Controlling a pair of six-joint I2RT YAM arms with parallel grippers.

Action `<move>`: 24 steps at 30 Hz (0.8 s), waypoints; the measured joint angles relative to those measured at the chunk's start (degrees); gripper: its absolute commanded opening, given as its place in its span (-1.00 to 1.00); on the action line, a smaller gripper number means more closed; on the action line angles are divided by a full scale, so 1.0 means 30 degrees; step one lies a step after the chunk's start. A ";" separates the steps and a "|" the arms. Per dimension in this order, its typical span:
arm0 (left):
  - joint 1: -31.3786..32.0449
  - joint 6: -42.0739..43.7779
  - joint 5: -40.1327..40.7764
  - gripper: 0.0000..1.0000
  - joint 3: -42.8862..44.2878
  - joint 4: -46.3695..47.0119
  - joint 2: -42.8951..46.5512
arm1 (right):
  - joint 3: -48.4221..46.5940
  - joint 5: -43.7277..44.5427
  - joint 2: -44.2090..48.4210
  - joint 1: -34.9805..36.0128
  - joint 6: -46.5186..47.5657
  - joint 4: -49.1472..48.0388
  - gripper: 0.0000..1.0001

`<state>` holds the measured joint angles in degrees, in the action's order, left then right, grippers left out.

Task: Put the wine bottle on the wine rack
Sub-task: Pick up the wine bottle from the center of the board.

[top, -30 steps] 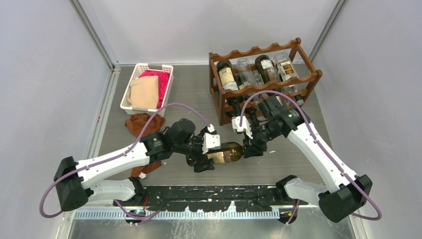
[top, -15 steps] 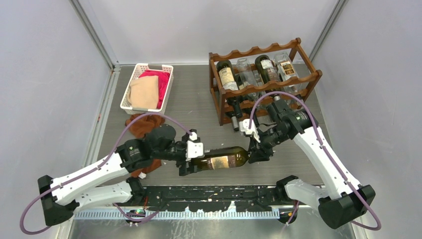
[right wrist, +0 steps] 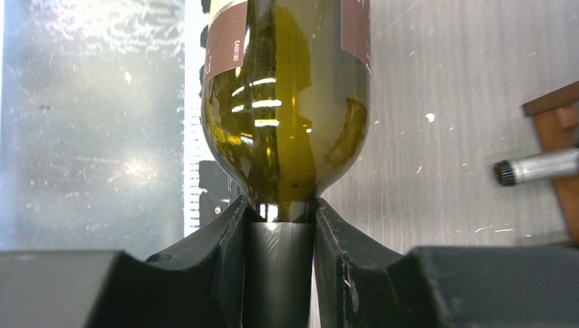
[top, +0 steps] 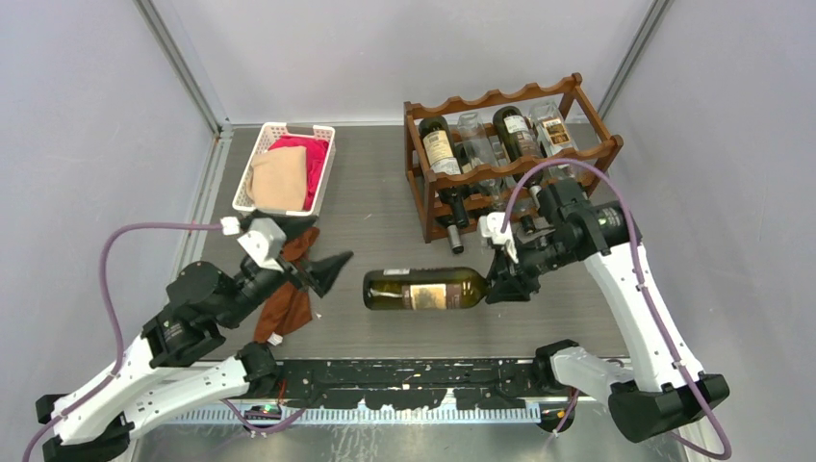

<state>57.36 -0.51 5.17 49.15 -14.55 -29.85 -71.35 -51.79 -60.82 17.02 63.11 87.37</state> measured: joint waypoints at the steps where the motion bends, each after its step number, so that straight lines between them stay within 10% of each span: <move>1: 0.0000 -0.0189 0.1297 0.74 0.0087 0.0197 0.0219 | -0.0634 -0.0313 -0.0175 -0.0335 -0.0007 0.0226 -0.98; 11: -0.0007 0.1428 1.0965 0.68 -0.0146 -0.1144 0.0423 | -0.7482 -0.2324 -0.2827 -0.2754 -0.3155 0.0393 -0.98; 24: -0.0007 0.3497 1.1861 0.68 -0.2579 -0.3475 -0.2710 | -0.7708 -0.0160 -0.2849 -0.5370 -1.5912 -1.0338 -0.98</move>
<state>57.34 9.98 40.75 41.41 -24.97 -37.98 -94.48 -52.27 -69.36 0.91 15.38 56.36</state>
